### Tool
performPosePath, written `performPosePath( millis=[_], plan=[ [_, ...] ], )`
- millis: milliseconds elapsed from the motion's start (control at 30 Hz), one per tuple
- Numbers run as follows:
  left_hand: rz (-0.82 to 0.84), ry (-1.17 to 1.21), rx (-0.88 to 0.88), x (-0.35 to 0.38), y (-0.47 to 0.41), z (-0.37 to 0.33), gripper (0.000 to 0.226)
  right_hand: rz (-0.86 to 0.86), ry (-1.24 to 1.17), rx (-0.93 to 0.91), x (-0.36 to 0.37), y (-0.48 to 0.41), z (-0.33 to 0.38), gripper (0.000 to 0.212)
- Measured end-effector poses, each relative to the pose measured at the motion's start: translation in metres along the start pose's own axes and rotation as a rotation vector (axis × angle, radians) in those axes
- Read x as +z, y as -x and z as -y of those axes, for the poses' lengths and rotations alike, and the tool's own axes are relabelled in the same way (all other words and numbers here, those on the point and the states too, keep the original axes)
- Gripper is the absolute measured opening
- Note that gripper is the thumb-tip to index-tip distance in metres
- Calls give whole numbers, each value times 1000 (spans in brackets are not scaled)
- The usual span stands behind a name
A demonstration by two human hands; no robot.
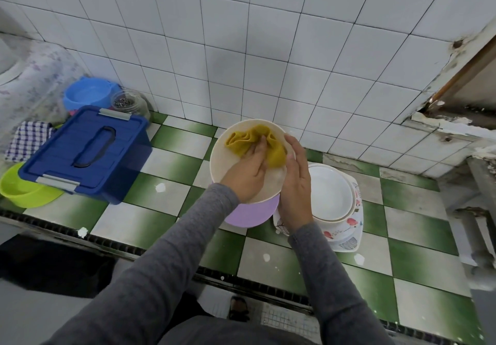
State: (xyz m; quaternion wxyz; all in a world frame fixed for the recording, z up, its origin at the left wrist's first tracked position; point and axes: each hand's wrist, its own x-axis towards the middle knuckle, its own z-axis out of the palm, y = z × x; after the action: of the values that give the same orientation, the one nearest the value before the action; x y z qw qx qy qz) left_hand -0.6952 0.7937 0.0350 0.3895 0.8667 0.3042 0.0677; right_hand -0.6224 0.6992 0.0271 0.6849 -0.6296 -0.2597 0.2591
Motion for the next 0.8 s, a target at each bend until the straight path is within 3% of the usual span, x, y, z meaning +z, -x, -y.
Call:
performPosePath(
  millis=[167,300,367,500,633,800],
  plan=[
    [182,-41,182,-15,6,-11,50,-1,-8,-10,-1,-6,1,39],
    [286,-227,161,-18,5,-14,50,-24,-30,-11,-4,-14,7,32],
    [333,-367,68,-15,4,-12,52,-62,-13,-23,-4,-17,12,30],
    [320,-505,-6,-6,5,-14,55,-73,10,-35,-6,-18,15,32],
    [315,-441,-143,-2,1,-13,60,-25,-40,-25,-3,-12,14,33],
    [93,-384,-210,-3,-4,-16,68,12,-25,-55,6,-5,13,44]
  ],
)
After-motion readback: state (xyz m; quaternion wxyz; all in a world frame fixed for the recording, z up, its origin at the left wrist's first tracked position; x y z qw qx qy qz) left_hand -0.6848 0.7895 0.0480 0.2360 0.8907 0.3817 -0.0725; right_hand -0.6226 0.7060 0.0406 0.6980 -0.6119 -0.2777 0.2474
